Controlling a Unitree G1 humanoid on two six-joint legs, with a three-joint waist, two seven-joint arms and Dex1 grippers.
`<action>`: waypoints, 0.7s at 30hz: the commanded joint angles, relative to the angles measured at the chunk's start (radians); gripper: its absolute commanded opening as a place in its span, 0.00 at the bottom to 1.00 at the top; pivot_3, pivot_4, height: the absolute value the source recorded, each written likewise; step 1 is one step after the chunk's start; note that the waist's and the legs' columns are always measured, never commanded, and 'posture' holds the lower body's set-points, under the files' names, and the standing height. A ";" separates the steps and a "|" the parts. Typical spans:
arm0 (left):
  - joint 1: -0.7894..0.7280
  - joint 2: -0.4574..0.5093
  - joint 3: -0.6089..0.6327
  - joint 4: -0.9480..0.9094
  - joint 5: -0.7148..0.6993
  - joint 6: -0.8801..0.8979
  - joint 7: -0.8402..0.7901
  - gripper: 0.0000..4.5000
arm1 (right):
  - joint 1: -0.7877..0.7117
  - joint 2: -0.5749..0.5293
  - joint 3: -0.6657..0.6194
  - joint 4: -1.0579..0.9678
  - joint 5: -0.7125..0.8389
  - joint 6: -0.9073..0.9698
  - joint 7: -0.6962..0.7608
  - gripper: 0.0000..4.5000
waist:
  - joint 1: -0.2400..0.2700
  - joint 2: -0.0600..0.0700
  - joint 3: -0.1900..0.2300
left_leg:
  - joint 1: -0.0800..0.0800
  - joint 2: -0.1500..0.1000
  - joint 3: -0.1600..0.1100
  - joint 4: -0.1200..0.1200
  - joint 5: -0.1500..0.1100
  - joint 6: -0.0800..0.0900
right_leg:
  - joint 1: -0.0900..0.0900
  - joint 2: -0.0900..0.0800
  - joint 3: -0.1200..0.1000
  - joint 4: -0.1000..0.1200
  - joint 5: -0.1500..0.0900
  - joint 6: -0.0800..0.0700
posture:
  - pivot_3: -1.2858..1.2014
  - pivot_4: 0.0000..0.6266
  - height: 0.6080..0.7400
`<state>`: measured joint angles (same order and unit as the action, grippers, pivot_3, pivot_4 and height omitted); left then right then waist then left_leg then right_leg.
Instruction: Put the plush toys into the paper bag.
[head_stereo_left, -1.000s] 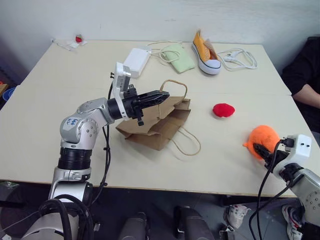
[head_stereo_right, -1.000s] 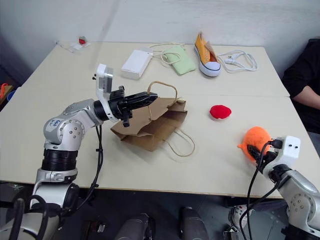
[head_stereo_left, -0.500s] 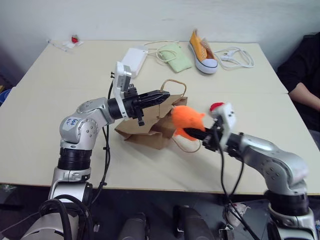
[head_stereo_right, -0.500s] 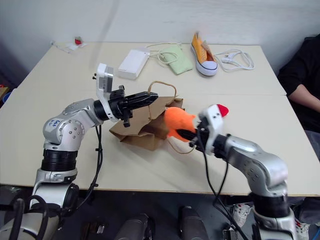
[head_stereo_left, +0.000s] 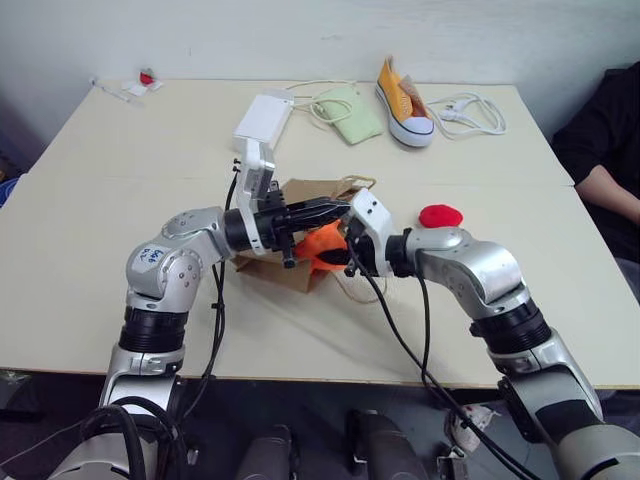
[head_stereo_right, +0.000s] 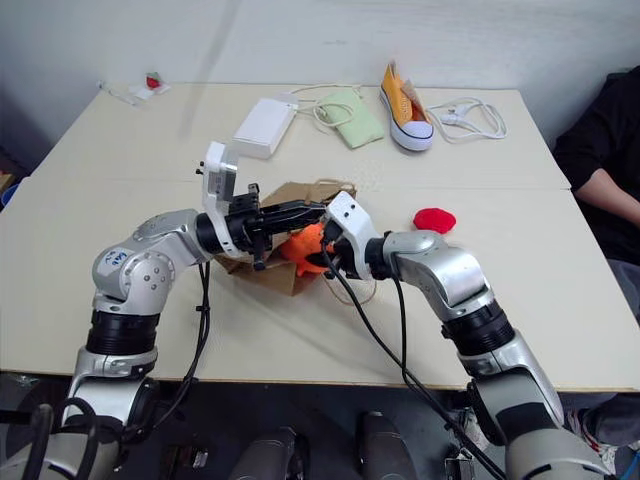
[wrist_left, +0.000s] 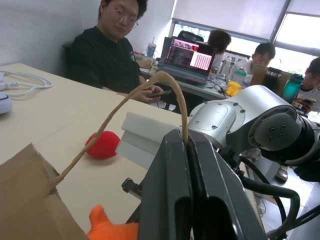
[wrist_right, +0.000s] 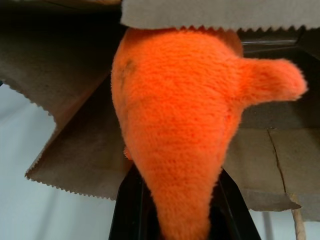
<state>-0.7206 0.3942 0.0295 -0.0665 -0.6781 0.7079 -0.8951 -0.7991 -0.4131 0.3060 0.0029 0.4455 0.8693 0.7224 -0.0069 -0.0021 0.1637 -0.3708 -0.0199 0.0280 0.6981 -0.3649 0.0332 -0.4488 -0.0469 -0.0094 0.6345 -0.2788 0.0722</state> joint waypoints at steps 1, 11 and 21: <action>-0.005 -0.001 0.020 -0.040 -0.029 0.004 0.008 0.00 | -0.036 0.043 -0.032 0.041 0.002 -0.022 0.025 0.01 | 0.001 0.000 0.000 | 0.000 0.000 0.000 0.000 0.000 0.000 | 0.000 0.000 0.000 0.000 0.000 0.000 | 0.52 0.24 1.00; 0.000 -0.019 0.030 -0.042 -0.048 0.015 0.040 0.00 | -0.083 0.194 -0.104 0.269 -0.045 -0.069 -0.025 0.01 | -0.010 0.000 0.000 | 0.000 0.000 0.000 0.000 0.000 0.000 | 0.000 0.000 0.000 0.001 0.000 0.000 | 0.52 0.24 1.00; -0.024 -0.025 0.075 -0.018 -0.079 0.035 0.091 0.00 | 0.009 0.282 -0.156 0.187 -0.047 -0.094 -0.074 0.48 | -0.023 0.000 0.000 | 0.000 0.000 -0.002 0.000 0.000 -0.001 | 0.000 0.000 -0.002 0.002 0.000 0.000 | 0.52 0.24 1.00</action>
<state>-0.7210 0.3682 0.0715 -0.0661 -0.7242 0.7423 -0.8117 -0.7858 -0.1380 0.1626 0.2612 0.3946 0.7930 0.6581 -0.0303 -0.0017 0.1639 -0.3708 -0.0200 0.0261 0.6978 -0.3646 0.0323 -0.4489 -0.0471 -0.0113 0.6363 -0.2789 0.0720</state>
